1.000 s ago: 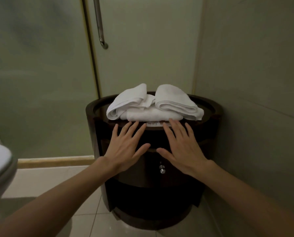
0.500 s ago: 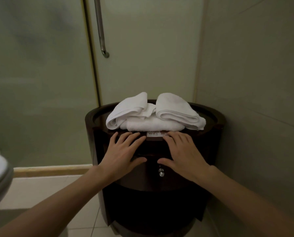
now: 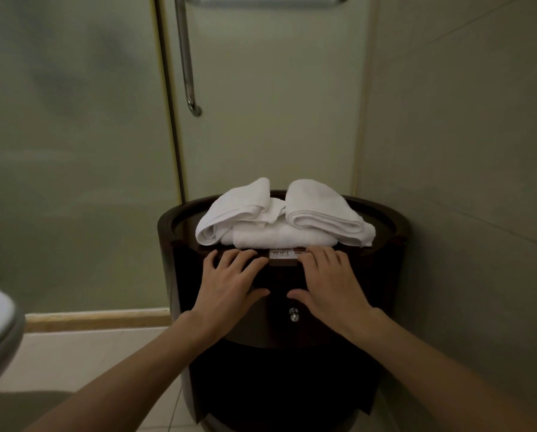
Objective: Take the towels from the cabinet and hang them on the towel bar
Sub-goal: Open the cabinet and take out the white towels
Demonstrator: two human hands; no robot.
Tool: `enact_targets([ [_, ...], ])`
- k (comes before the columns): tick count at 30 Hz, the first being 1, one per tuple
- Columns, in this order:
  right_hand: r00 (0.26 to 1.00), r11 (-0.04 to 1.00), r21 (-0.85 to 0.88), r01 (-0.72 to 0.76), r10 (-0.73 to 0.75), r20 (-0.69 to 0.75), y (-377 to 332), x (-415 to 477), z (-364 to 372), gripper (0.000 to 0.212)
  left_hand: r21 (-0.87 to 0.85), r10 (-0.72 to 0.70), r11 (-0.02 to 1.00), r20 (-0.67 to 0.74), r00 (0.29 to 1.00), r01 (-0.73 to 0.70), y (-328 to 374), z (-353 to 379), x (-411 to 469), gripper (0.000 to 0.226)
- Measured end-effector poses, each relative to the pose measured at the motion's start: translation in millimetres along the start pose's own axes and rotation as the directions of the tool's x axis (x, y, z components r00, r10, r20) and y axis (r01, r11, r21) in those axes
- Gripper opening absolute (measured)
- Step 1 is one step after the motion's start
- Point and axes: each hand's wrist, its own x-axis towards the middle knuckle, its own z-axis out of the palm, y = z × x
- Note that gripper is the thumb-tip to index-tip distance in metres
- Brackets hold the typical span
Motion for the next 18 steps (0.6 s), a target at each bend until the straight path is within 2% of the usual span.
enact_targets([
  [18,0.998,0.998,-0.032,-0.053,0.054,0.020,-10.7,6.0,-4.6,0.064,0.011,-0.034,0.999,-0.072,0.997,0.035,8.9,3.7,-0.5,0.064],
])
